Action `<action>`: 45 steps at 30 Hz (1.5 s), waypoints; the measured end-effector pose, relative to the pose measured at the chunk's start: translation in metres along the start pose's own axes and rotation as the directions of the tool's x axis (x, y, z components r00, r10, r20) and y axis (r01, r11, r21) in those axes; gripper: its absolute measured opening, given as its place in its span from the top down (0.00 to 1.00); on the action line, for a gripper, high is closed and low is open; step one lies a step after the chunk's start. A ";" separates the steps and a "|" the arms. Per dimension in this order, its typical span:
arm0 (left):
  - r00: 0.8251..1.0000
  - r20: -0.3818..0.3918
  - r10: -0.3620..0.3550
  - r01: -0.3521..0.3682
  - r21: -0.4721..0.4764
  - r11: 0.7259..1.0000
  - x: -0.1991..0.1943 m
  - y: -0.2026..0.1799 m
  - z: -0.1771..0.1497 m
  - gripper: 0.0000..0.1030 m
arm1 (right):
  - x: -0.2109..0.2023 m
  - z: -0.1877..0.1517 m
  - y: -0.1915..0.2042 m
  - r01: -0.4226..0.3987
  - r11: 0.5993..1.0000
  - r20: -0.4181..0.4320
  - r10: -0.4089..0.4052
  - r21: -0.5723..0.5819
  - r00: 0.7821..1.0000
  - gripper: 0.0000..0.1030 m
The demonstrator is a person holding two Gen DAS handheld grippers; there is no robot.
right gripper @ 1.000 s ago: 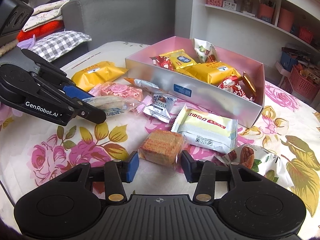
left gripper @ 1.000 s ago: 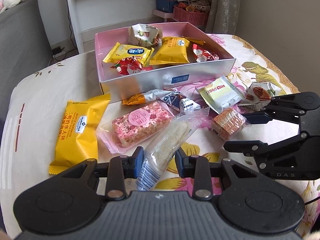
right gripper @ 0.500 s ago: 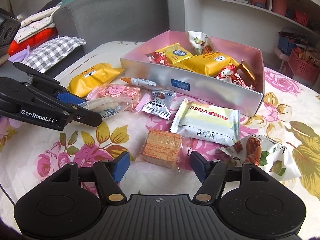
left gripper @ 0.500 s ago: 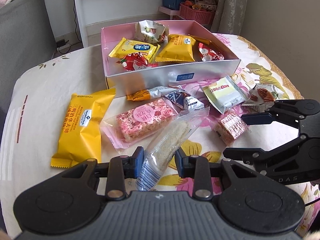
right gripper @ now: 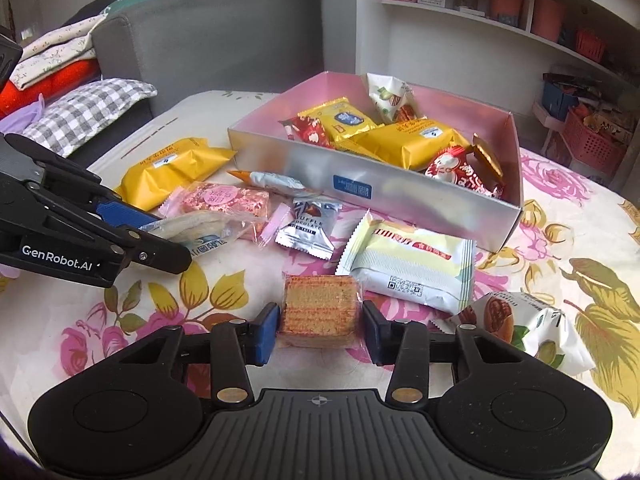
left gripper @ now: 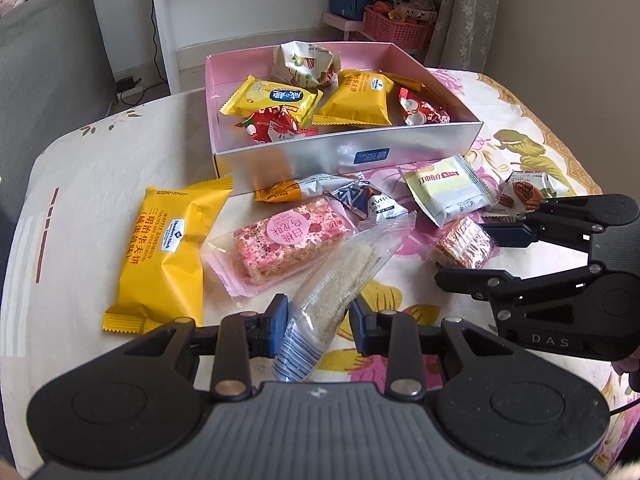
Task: Organize snacks
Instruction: 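Grasp the clear-wrapped bread roll with the left tool while the right tool grasps the orange wafer cake, then carry the bread roll and wafer cake over the pink box with both tools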
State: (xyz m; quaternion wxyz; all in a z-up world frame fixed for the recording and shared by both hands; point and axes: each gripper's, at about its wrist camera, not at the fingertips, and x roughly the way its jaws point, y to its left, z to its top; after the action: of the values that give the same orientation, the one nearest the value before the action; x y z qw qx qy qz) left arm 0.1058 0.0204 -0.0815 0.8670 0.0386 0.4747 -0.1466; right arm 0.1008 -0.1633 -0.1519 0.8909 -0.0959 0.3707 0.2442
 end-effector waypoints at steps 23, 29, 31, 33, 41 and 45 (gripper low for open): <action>0.996 0.079 -0.036 0.042 -0.083 0.996 -0.029 0.011 0.020 0.83 | -0.034 0.024 -0.019 -0.013 0.995 0.109 0.003 0.098 0.994 0.59; 0.992 0.124 -0.014 0.029 -0.121 0.992 -0.035 0.016 0.032 0.83 | -0.038 0.036 -0.033 -0.005 0.989 0.149 -0.018 0.150 0.989 0.59; 0.991 0.135 -0.003 0.021 -0.131 0.991 -0.036 0.016 0.036 0.83 | -0.038 0.041 -0.037 -0.004 0.986 0.159 -0.023 0.166 0.987 0.59; 0.989 0.147 0.006 0.014 -0.137 0.991 -0.036 0.016 0.042 0.83 | -0.037 0.046 -0.041 -0.007 0.984 0.169 -0.024 0.180 0.985 0.59; 0.985 0.169 0.044 -0.017 -0.157 0.987 -0.026 0.022 0.068 0.83 | -0.019 0.065 -0.054 -0.024 0.966 0.195 -0.027 0.256 0.980 0.59; 0.984 0.167 0.066 -0.038 -0.167 0.985 -0.013 0.027 0.092 0.83 | -0.006 0.072 -0.062 -0.033 0.956 0.197 -0.026 0.291 0.980 0.59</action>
State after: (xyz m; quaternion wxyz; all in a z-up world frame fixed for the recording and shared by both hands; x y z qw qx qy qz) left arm 0.1816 0.0297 -0.0227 0.9084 -0.0329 0.4075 -0.0871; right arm 0.1724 -0.1943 -0.0975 0.9274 0.0625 0.3121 0.1965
